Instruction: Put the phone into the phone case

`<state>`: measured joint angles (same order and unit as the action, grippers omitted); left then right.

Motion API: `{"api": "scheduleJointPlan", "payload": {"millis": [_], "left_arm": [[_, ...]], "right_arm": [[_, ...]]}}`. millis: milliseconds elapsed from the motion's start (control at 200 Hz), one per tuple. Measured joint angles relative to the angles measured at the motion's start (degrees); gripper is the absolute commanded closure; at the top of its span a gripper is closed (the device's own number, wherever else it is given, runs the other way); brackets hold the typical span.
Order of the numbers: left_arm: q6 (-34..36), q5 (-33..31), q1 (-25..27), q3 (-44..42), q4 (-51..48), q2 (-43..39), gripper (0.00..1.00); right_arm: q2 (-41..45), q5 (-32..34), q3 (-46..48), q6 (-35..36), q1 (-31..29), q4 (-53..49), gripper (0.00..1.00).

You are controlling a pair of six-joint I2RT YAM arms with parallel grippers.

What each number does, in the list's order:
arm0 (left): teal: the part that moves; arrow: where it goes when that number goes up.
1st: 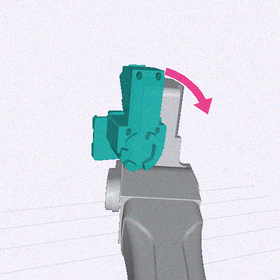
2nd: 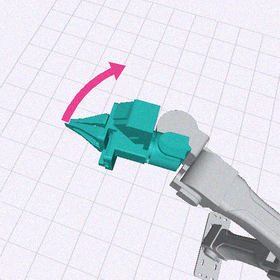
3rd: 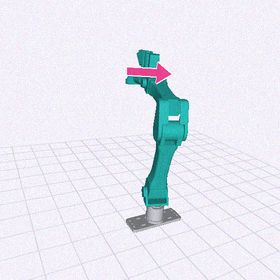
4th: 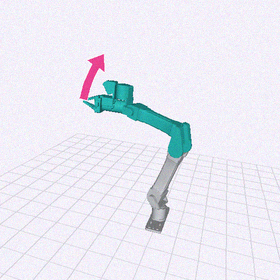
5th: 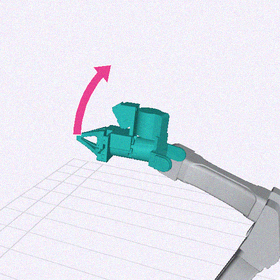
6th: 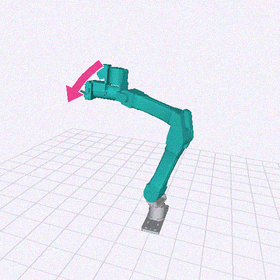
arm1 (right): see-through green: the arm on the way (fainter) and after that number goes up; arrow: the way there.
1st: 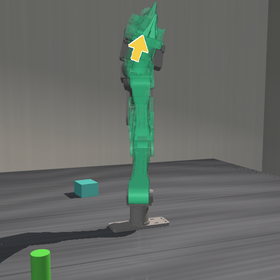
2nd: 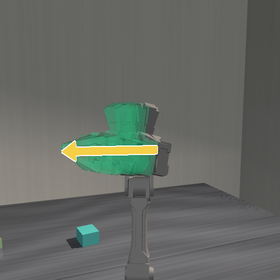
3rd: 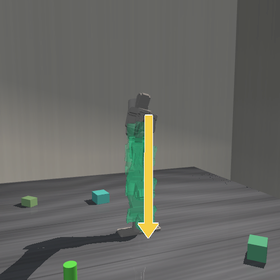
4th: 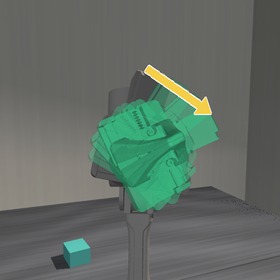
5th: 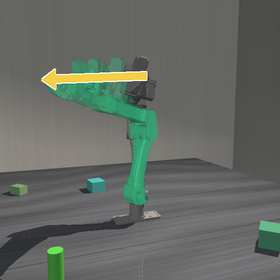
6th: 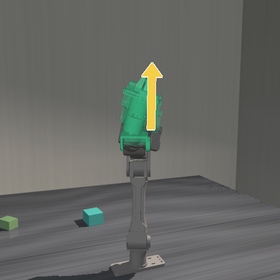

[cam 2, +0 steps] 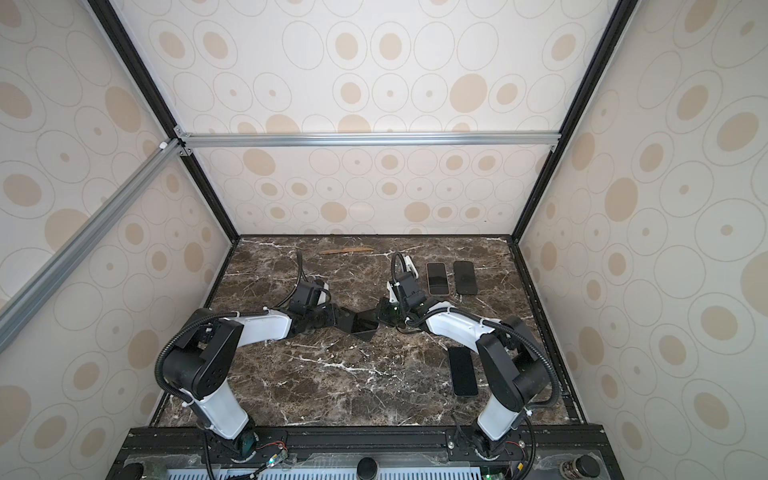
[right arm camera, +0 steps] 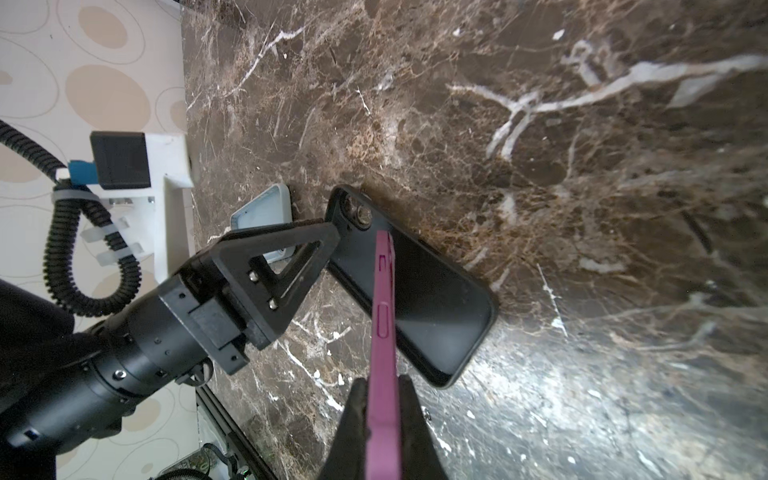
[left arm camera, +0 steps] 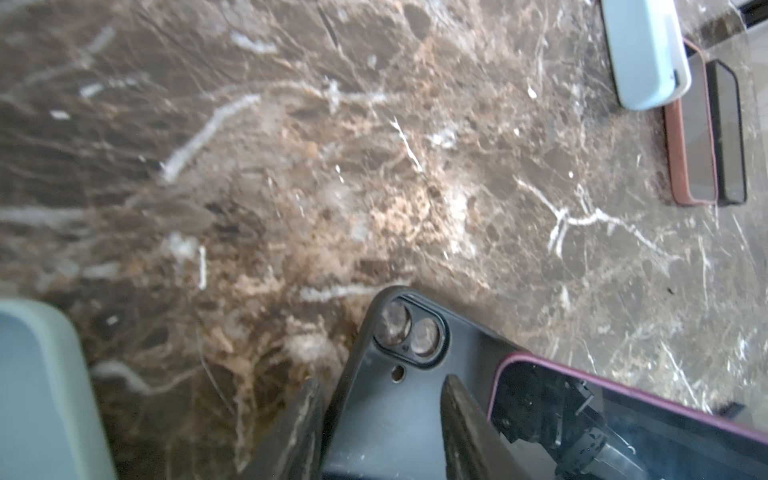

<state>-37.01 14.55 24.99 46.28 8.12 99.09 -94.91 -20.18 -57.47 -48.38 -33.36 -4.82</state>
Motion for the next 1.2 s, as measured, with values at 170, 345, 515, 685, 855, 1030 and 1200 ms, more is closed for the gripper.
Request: {"api": "scheduleJointPlan", "payload": {"millis": [170, 345, 515, 685, 855, 1030, 1200], "left_arm": [[-1.6, 2.0, 4.5, -2.4, -1.0, -2.5, 0.53], [-4.1, 4.1, 8.2, -4.6, -1.7, -4.9, 0.53], [-4.3, 2.0, 8.0, -3.8, -2.8, -4.8, 0.53], [-4.3, 1.2, 7.3, -1.9, -2.6, -3.3, 0.54], [-6.0, 2.4, 7.1, -2.1, -0.9, -2.3, 0.55], [-8.0, 3.8, 7.0, -4.4, 2.4, -2.9, 0.54], [-8.5, 5.1, 6.9, -4.5, 2.8, -2.9, 0.51]], "right_arm": [[2.0, -2.0, 1.0, 1.0, 3.2, -3.3, 1.00], [3.5, -4.8, 1.7, 3.8, 7.1, -6.8, 1.00], [3.3, -9.3, 1.1, 7.8, 8.1, -10.3, 1.00], [0.3, -13.6, -2.4, 12.4, 8.6, -15.1, 1.00], [-2.3, -16.6, -3.8, 14.0, 9.3, -15.7, 1.00], [-3.3, -20.0, -0.7, 12.2, 9.7, -9.7, 1.00], [-5.5, -24.3, 1.8, 9.7, 9.9, -2.6, 1.00]]}}
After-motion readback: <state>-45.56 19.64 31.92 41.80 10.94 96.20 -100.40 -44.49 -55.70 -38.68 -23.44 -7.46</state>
